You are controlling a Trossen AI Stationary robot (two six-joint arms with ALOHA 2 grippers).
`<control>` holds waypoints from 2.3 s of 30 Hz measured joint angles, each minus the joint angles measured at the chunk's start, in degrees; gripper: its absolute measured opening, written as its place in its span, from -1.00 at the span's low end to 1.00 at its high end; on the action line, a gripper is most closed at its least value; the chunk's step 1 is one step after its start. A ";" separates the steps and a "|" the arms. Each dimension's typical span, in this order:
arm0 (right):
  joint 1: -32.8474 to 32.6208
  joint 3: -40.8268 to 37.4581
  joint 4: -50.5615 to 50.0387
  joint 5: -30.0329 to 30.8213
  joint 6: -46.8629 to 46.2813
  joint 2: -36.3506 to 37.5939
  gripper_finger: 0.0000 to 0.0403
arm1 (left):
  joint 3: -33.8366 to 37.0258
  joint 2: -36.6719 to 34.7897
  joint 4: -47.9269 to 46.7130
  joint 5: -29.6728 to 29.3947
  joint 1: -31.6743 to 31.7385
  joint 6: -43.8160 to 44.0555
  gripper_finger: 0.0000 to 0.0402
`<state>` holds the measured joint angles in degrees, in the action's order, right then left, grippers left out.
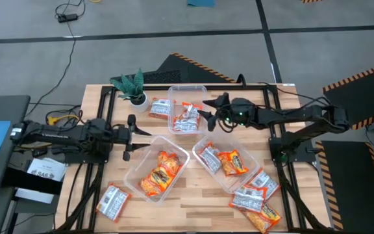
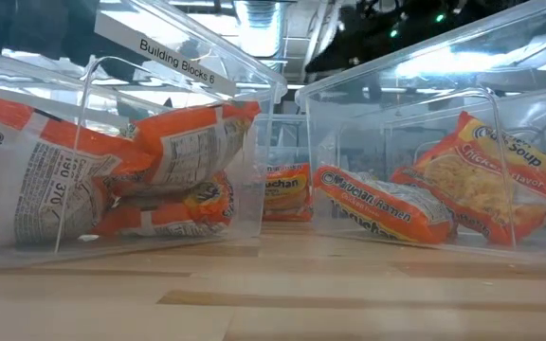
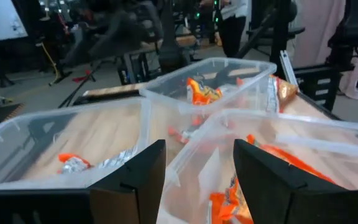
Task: Sort Maruchan noodles
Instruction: Put the noodle pack into the bottom right transparent bin
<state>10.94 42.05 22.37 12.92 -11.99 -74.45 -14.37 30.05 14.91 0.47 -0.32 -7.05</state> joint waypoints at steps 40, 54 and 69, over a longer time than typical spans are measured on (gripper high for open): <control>-68.60 27.16 -87.11 -7.96 -104.40 -7.57 0.42 | 0.54 -0.49 -4.92 -4.16 -0.02 -1.29 -0.12; -66.23 27.20 -86.37 -14.35 -92.74 -20.96 0.42 | 0.54 -0.47 -7.69 -4.16 -0.02 3.43 -0.12; -64.68 27.25 -87.59 -11.52 -82.09 -27.38 0.39 | 0.54 -0.47 -7.73 -4.42 -0.02 3.30 -0.12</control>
<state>-53.74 69.30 -65.22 1.40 -94.08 -101.82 -13.82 29.58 7.18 -3.95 -0.34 -3.75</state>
